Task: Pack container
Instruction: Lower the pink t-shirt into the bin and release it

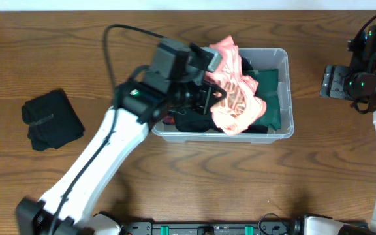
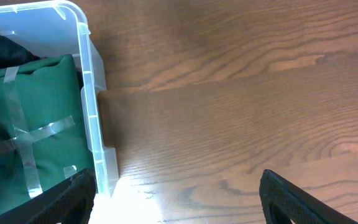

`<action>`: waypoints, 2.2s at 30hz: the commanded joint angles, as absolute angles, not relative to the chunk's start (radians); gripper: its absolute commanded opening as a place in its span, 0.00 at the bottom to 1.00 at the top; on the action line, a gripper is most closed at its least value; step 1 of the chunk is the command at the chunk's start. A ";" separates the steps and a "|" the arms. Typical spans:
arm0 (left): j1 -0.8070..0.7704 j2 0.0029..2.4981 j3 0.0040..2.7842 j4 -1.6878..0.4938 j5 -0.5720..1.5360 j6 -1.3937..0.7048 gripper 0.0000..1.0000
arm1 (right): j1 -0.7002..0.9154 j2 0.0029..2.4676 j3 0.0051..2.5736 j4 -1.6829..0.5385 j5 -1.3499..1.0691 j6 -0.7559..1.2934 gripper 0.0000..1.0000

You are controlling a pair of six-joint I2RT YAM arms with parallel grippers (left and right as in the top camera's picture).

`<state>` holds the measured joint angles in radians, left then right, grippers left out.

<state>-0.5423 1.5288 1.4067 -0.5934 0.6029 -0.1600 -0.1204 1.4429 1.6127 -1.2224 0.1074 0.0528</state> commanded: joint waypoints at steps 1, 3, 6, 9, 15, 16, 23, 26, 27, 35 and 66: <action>-0.569 1.637 1.417 -0.588 0.614 -0.153 0.06 | -0.124 1.446 1.608 -1.223 0.108 0.066 0.82; -0.566 1.693 1.417 -0.592 0.614 -0.128 0.06 | -0.124 1.446 1.608 -1.223 0.108 0.067 0.82; -0.526 1.753 1.417 -0.594 0.613 -0.127 0.10 | -0.124 1.446 1.608 -1.224 0.108 0.066 0.82; -0.464 1.768 1.417 -0.600 0.613 -0.127 0.67 | -0.124 1.446 1.608 -1.226 0.107 0.067 0.82; -0.353 1.727 1.501 -0.724 0.614 -0.127 0.98 | -0.124 1.446 1.608 -1.226 0.107 0.066 0.82; -0.347 1.713 1.517 -0.734 0.614 -0.125 0.98 | -0.124 1.446 1.608 -1.226 0.107 0.067 0.82; -0.407 1.654 1.542 -0.706 0.614 -0.128 0.88 | -0.124 1.447 1.608 -1.224 0.107 0.066 0.82; -0.458 1.676 1.532 -0.702 0.596 -0.128 0.54 | -0.124 1.447 1.608 -1.224 0.108 0.067 0.82; -0.472 1.686 1.530 -0.702 0.583 -0.128 0.40 | -0.124 1.446 1.608 -1.224 0.108 0.067 0.82; -0.539 1.844 1.527 -0.684 0.563 -0.131 0.29 | -0.124 1.447 1.608 -1.223 0.108 0.067 0.82; -0.544 1.637 1.536 -0.685 0.380 -0.008 0.29 | -0.124 1.447 1.608 -1.227 0.107 0.067 0.82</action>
<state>-0.5182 1.6855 1.5284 -0.6868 0.3981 -0.0250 -0.1204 1.4448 1.6104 -1.2266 0.1074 0.0528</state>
